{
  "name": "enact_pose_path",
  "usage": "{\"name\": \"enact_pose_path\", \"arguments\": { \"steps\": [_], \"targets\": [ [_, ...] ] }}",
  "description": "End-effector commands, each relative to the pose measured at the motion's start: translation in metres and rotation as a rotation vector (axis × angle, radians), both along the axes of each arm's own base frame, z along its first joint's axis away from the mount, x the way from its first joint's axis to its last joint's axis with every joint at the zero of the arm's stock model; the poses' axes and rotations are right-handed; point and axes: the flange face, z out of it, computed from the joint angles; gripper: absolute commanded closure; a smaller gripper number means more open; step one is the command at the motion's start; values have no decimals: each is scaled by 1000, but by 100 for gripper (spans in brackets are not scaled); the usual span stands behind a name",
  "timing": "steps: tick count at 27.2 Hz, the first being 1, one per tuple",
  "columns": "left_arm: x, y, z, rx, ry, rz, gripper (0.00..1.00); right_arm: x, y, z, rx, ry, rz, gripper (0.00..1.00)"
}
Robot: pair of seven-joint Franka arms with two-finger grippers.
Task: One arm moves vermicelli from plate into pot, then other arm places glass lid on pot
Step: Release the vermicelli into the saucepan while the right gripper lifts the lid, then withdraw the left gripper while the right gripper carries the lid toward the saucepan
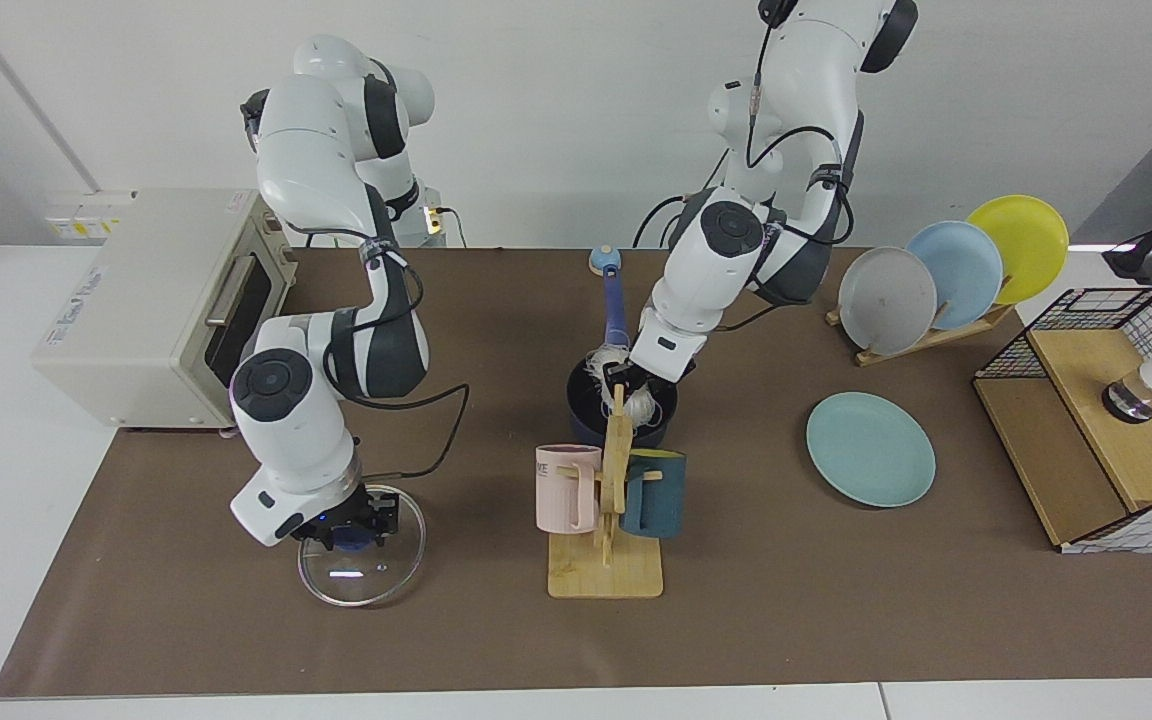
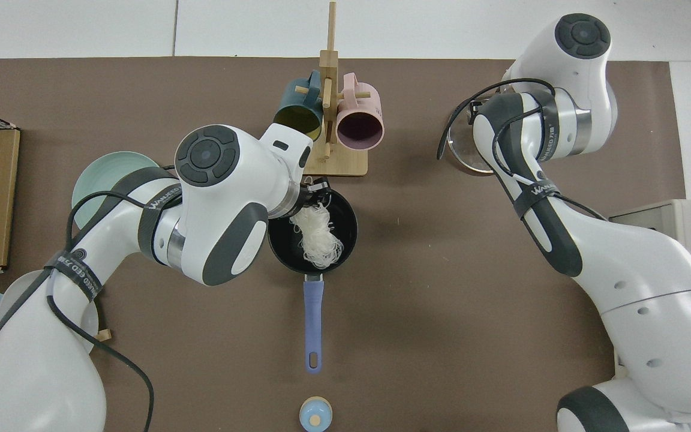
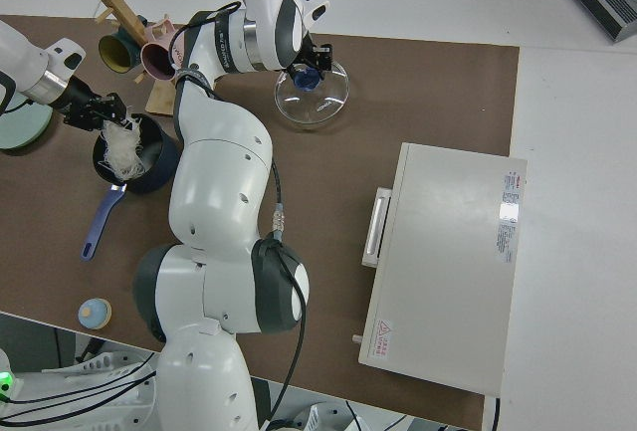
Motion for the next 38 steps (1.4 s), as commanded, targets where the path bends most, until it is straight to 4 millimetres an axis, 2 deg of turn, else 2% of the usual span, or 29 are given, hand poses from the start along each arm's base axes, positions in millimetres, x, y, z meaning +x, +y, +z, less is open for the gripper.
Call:
{"name": "enact_pose_path", "arguments": {
  "steps": [1,2,3,4,5,9,12,15,19,23,26,29,31,32,36,38],
  "targets": [
    [-5,0,-9,14,-3,10,87,-22,-9,39,1,6,-10,100],
    [-5,0,-10,15,-2,9,77,-25,-10,45,0,6,-5,100],
    [-4,0,-9,15,-7,9,58,-28,-12,49,-1,14,-1,100],
    [-3,0,-8,13,-17,9,32,-32,-13,57,-2,22,5,100],
    [0,2,-7,10,-35,0,1,-35,-13,64,-1,30,7,100],
    [11,11,12,-2,-72,22,0,-48,-15,100,-3,36,10,100],
    [20,23,34,8,-80,40,0,-59,-16,124,-7,47,28,100],
    [31,41,65,31,-66,21,0,-70,-22,146,-9,61,43,100],
    [45,86,98,70,-38,-83,0,-87,-26,175,-11,73,43,100],
    [49,135,133,103,-30,-143,0,-113,-29,199,-7,117,47,100],
    [43,178,161,139,-40,-185,0,-136,-26,219,-5,126,52,100],
    [32,222,177,186,-2,-221,0,-154,-21,234,-5,117,57,100],
    [24,238,190,214,8,-237,0,-160,-19,239,-3,113,54,100],
    [21,247,197,225,4,-235,0,-160,-15,240,-2,112,56,100],
    [8,291,228,255,-34,-216,0,-164,22,241,-10,100,45,100],
    [2,300,238,262,-50,-234,0,-167,41,240,-10,101,26,100]
  ]
}}
